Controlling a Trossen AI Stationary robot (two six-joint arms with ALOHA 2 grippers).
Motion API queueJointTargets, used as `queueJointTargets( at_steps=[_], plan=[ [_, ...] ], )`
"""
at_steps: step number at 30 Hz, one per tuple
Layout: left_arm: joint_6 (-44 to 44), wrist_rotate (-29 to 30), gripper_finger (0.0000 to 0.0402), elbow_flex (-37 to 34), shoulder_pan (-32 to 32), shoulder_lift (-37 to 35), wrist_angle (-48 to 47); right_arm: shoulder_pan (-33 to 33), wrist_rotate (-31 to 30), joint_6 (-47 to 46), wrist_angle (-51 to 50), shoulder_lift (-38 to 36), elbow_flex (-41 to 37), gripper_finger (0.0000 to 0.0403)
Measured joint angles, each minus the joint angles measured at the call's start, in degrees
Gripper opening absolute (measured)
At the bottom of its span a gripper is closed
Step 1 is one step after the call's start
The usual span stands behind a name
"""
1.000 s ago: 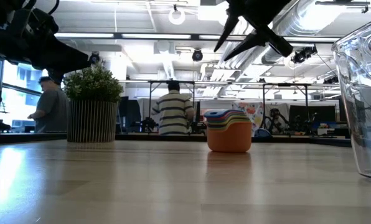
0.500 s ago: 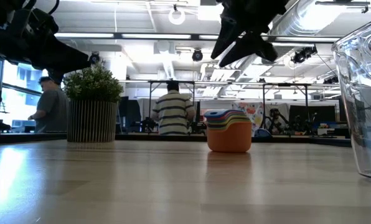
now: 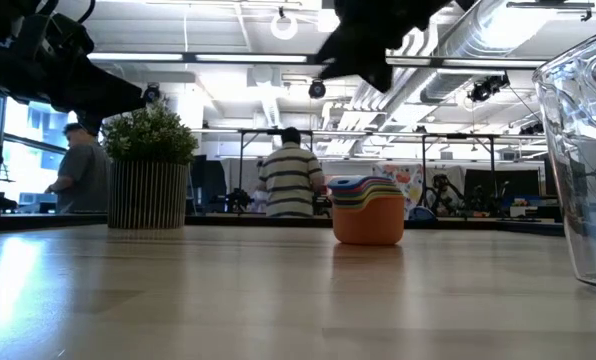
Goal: Nest measuring cups in basket
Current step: Put the stacked measuring cups into the transparent bin
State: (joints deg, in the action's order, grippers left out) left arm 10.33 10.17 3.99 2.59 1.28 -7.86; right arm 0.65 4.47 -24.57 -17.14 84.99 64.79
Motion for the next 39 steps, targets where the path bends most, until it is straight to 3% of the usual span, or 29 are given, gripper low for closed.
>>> queueJointTargets(
  at_steps=[9, 18, 27, 33, 39],
  plan=[
    [0.0, 0.0, 0.0115, 0.0, 0.0, 0.0, 0.0, 1.4, 0.8, 19.1, 4.1, 0.0, 5.2, 0.0115],
    [0.0, 0.0, 0.0115, 0.0, 0.0, 0.0, 0.0, 4.6, -0.6, 36.3, -7.7, 0.1, 18.1, 0.0115],
    [0.0, 0.0, 0.0115, 0.0, 0.0, 0.0, 0.1, 7.9, -1.0, 43.5, -20.7, 4.5, 28.4, 0.0115],
    [0.0, 0.0, 0.0115, 0.0, 0.0, 0.0, 0.0, 8.1, 0.4, 53.4, -30.9, 9.0, 32.6, 0.0115],
    [0.0, 0.0, 0.0115, 0.0, 0.0, 0.0, 0.0, 7.9, 3.9, 59.4, -34.8, 11.3, 33.2, 0.0115]
  ],
)
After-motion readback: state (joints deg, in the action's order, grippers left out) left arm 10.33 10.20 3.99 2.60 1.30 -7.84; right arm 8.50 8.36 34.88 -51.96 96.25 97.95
